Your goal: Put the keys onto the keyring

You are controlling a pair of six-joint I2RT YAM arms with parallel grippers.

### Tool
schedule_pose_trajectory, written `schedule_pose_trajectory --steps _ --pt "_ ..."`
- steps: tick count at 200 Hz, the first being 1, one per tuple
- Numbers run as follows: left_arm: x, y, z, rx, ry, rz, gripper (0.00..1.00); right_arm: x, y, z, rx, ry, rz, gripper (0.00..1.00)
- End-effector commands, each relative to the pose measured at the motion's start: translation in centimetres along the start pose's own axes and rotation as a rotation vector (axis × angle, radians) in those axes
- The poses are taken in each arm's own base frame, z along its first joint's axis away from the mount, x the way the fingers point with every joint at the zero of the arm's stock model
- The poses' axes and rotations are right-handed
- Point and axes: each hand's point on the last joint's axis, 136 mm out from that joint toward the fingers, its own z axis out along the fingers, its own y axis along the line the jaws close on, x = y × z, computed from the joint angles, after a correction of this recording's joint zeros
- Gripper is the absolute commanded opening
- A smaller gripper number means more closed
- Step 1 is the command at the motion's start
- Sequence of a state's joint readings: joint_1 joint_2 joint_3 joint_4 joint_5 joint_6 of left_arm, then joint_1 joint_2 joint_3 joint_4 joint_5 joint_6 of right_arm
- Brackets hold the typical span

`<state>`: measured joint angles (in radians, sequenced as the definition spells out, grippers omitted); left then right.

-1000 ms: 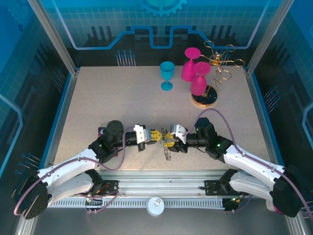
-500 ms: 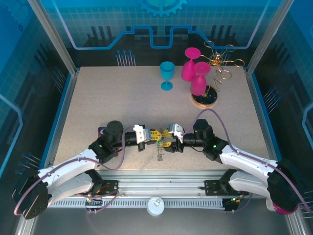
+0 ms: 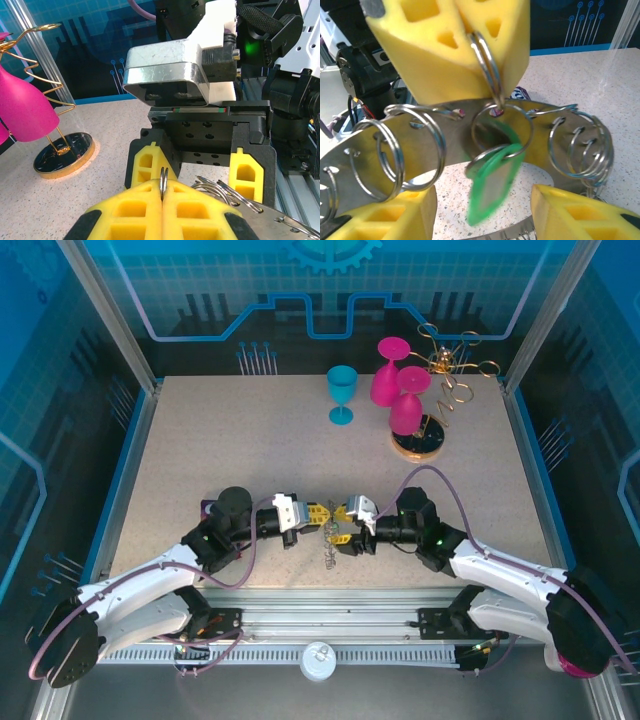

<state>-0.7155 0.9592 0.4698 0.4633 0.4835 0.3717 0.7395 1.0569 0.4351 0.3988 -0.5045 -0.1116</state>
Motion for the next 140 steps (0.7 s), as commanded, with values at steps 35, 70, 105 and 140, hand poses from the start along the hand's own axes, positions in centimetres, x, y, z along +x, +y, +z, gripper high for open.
schedule_pose_trajectory --steps 35,70,105,140 --pt "-1.5 0.5 -0.4 -0.025 -0.055 0.044 0.00 -1.4 -0.6 0.2 0.044 -0.054 -0.037 0.36" --pt "-1.4 0.5 -0.3 -0.028 -0.048 0.045 0.00 -1.4 -0.7 0.2 0.044 -0.055 -0.041 0.21" --pt "-1.4 0.5 -0.5 -0.028 -0.034 0.046 0.00 -0.8 -1.5 -0.1 0.101 -0.007 -0.067 0.05" --pt "-0.9 0.3 -0.6 -0.016 0.003 0.039 0.00 0.3 -2.7 -1.4 0.192 0.109 -0.134 0.00"
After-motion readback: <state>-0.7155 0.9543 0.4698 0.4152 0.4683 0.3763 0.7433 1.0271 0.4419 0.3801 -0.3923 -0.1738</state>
